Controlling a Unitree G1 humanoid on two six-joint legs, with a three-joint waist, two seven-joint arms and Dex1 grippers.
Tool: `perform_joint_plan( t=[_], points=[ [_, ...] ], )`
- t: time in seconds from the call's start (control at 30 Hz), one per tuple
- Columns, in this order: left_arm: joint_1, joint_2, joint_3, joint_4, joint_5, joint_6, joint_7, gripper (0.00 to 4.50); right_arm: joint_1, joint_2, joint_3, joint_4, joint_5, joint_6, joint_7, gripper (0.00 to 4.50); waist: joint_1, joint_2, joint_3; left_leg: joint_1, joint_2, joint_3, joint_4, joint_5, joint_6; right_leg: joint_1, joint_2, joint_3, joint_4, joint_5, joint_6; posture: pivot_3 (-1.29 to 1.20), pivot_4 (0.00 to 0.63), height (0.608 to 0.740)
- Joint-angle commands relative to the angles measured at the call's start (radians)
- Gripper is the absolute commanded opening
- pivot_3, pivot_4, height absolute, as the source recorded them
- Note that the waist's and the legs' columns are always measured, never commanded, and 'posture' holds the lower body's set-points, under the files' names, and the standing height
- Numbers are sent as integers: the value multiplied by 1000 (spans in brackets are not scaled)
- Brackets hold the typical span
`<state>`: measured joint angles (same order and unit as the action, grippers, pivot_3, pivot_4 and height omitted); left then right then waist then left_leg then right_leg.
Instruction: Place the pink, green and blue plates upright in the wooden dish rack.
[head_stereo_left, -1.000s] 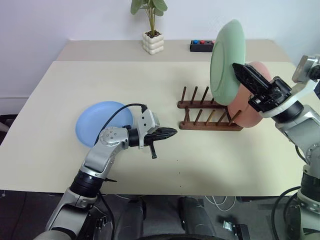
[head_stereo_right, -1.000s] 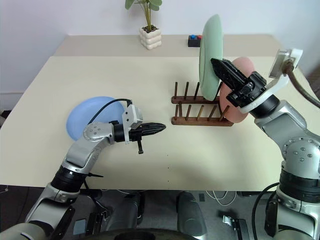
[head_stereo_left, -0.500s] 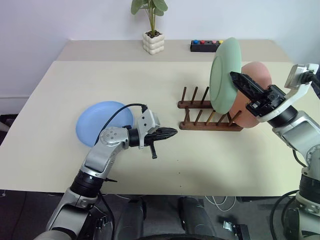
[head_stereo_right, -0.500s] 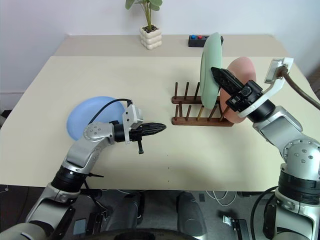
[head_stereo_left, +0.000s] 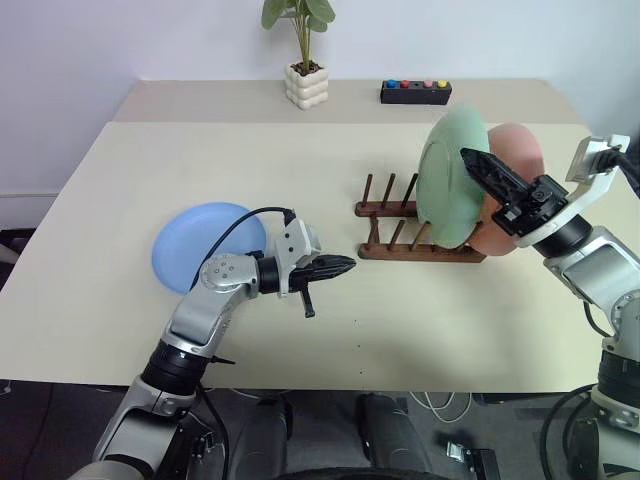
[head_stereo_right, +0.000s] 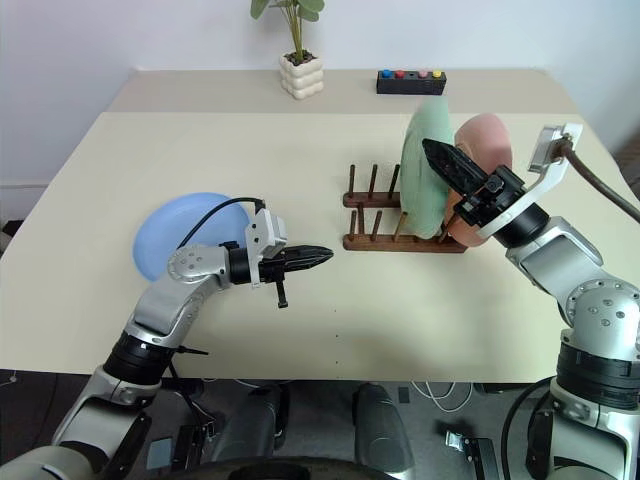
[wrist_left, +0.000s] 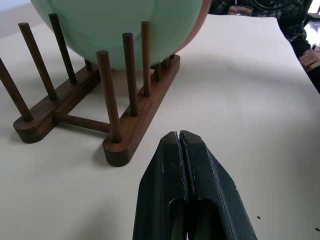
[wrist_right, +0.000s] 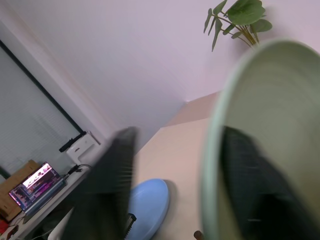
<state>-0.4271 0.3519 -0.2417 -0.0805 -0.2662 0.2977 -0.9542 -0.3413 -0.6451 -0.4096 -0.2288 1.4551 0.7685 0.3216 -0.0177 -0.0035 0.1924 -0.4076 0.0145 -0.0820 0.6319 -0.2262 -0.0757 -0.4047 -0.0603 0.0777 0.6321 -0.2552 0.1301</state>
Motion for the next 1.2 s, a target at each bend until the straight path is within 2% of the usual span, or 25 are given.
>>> perform_joint_plan(
  t=[0.03,0.53,0.77,0.9,1.1,1.2],
  points=[
    [-13,-3,3,-17,-8,-14,-1,0,-11,6,-30,-7,-18,-18,0,4452,0,0,0,0,0,0,0,0,0,0,0,0,0,0,0,0,150,730],
    [-15,-11,-1,-17,-9,-11,-1,0,-50,-67,-50,-85,-108,-37,51,4452,0,0,0,0,0,0,0,0,0,0,0,0,0,0,0,0,150,730],
    [-15,-11,1,-17,-10,-11,-1,0,-98,-111,-41,-100,-236,-93,102,4452,0,0,0,0,0,0,0,0,0,0,0,0,-1,0,0,0,150,730],
    [-14,-11,0,-20,-10,-8,-1,0,-115,-112,-49,-86,-201,-64,107,4452,0,0,0,0,0,0,0,0,0,0,0,0,-1,0,0,0,150,730],
    [-14,-5,10,-18,-10,-10,3,0,-122,-102,-41,-93,-266,-91,136,4452,1,0,0,-1,0,0,0,0,0,0,0,0,-1,0,0,0,150,730],
    [-12,8,25,-22,-10,-9,8,0,-125,-147,12,-157,-340,-101,206,4452,0,0,0,-1,0,0,0,0,0,-1,0,0,-1,0,0,0,150,730]
  ],
)
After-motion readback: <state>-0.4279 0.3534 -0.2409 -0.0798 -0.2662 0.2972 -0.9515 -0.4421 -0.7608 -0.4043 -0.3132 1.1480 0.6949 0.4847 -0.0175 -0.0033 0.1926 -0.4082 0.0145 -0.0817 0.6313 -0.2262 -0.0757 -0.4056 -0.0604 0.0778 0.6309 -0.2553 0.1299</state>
